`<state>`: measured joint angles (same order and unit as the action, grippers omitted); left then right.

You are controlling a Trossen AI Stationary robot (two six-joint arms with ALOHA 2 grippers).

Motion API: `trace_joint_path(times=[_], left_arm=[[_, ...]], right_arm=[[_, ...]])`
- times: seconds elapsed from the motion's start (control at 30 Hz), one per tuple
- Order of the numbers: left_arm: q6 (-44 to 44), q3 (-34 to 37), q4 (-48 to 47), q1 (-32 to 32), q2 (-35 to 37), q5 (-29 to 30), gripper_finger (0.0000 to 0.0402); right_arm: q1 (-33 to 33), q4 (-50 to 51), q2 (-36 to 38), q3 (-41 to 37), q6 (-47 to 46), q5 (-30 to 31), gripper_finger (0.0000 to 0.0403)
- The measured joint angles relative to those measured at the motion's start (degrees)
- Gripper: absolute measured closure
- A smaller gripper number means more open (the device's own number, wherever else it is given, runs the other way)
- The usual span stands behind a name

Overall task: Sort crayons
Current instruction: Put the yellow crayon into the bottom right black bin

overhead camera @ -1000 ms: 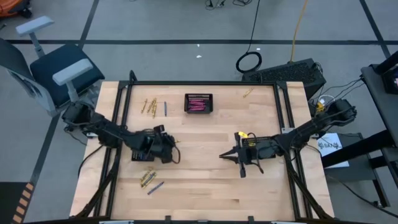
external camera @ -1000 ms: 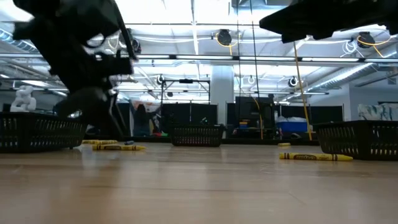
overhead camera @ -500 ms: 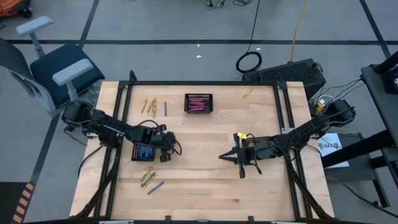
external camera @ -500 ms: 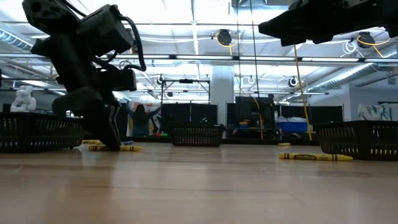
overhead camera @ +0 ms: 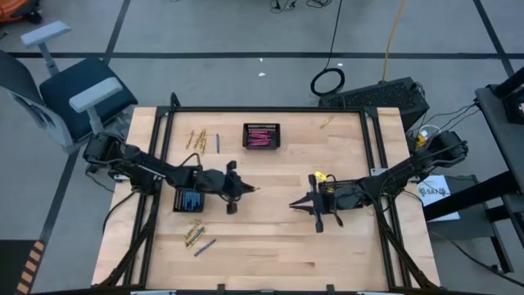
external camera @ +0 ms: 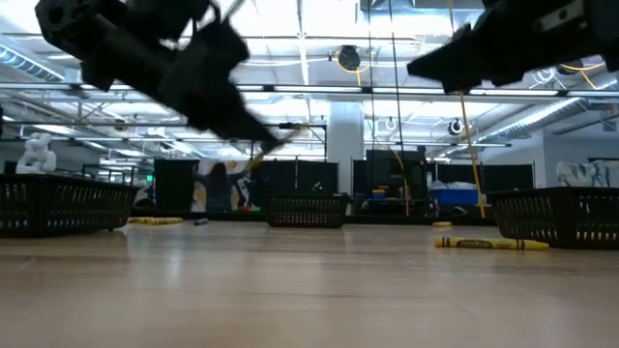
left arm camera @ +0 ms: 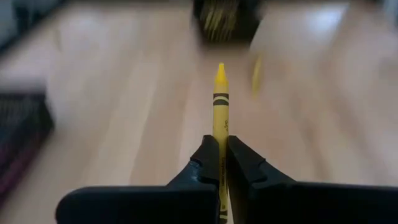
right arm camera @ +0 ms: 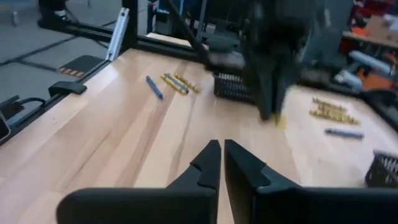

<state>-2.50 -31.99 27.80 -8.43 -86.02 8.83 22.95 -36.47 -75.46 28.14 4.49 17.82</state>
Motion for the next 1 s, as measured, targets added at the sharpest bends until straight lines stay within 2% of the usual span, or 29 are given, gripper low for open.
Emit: trace_joint_path(times=[0.13,0.27,0.4,0.5,0.73,0.83,1.0], left_arm=[[4.96,0.00,14.16,-1.37,0.00,-2.99,0.0400],[9.05,-0.04,23.63,-3.51,0.01,-3.56,0.0401],[12.13,-0.96,27.12,-5.43,0.04,-3.72,0.0401],[13.65,-3.31,27.66,-6.63,-1.26,-3.65,0.0401],[16.61,-8.55,27.16,-8.44,-8.07,0.10,0.0402],[16.80,-9.10,27.02,-8.78,-9.17,1.19,0.0401],[16.71,-9.11,27.06,-8.91,-9.16,1.50,0.0398]], right_arm=[[-0.43,-7.74,0.00,-3.66,-3.97,0.04,0.0368],[-1.01,-16.56,-0.04,-5.37,-4.26,-0.03,0.0320],[-1.91,-21.27,-2.09,-4.26,-3.17,-0.11,0.0276],[-2.24,-23.01,-5.19,-1.58,0.04,-1.67,0.0258],[-2.26,-24.53,-13.30,7.04,4.00,-4.19,0.0258],[-2.22,-24.57,-14.65,8.97,4.33,-6.15,0.0263],[-1.87,-24.78,-14.69,9.00,4.31,-5.85,0.0274]])
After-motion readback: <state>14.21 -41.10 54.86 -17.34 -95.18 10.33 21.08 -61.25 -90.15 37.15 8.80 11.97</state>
